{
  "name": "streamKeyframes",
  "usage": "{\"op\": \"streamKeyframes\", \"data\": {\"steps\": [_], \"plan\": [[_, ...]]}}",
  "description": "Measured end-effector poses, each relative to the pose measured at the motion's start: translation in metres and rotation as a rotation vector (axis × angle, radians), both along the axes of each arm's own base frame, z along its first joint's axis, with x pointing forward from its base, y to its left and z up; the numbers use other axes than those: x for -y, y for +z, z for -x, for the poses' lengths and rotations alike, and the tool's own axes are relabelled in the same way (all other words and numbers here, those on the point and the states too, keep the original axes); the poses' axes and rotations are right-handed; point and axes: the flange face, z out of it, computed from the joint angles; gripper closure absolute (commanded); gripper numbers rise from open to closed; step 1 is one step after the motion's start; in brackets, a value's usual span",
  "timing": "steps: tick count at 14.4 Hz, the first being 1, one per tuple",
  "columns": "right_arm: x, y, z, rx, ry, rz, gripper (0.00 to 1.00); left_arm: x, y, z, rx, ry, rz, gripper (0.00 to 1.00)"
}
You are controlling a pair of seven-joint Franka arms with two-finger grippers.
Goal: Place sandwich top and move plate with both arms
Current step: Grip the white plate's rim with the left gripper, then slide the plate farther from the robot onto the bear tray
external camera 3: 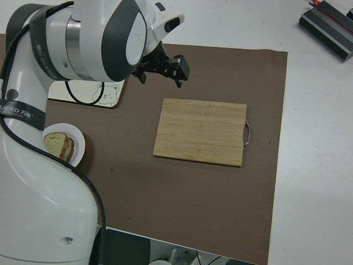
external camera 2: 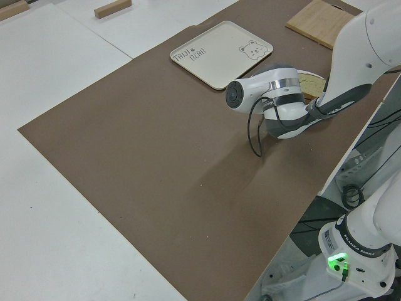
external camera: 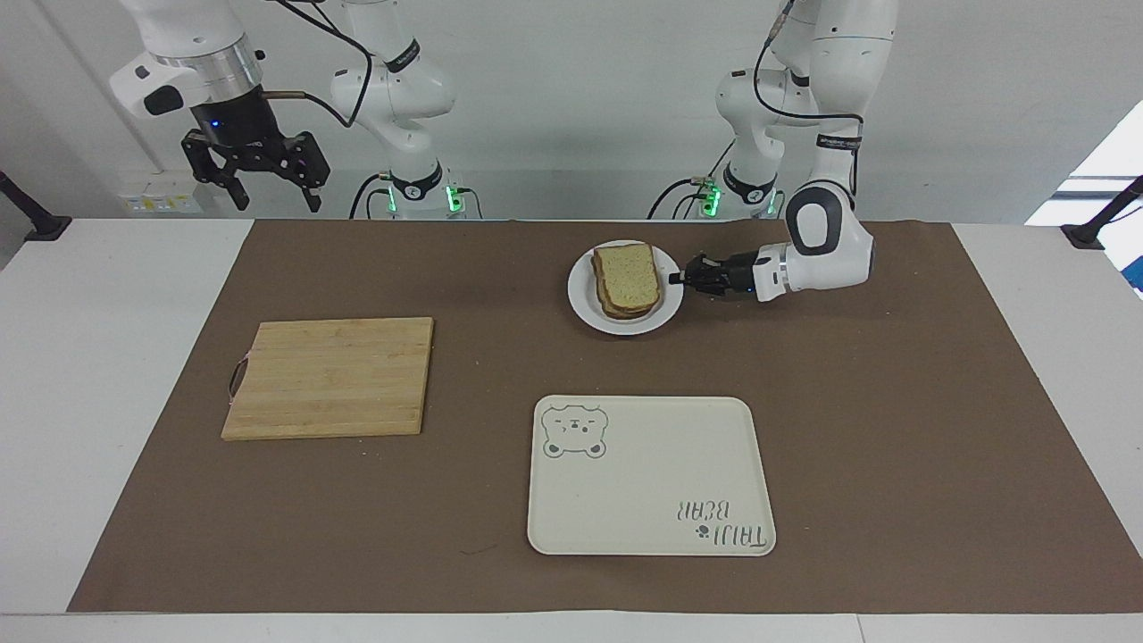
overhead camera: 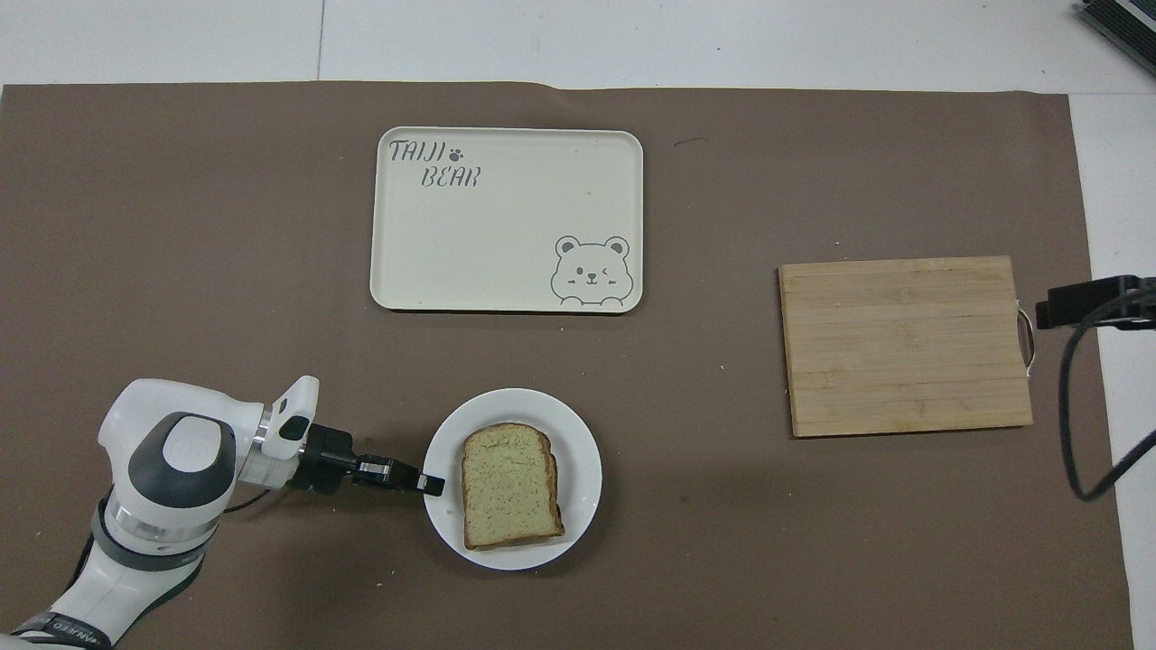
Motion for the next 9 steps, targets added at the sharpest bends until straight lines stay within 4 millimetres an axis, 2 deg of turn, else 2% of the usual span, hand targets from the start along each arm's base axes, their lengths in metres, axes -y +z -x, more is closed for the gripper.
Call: {"op": "streamKeyframes", "data": {"steps": [5,9], "plan": [[0.000,0.000,0.000,0.000,0.000,0.000,0.00,-0.018,0.012,-0.028,0.053,0.000,0.067,1.00],[0.000,0.000,0.000,0.000,0.000,0.000,0.00,-0.029,0.026,-0.062,0.092,0.010,0.099,1.00]]}}
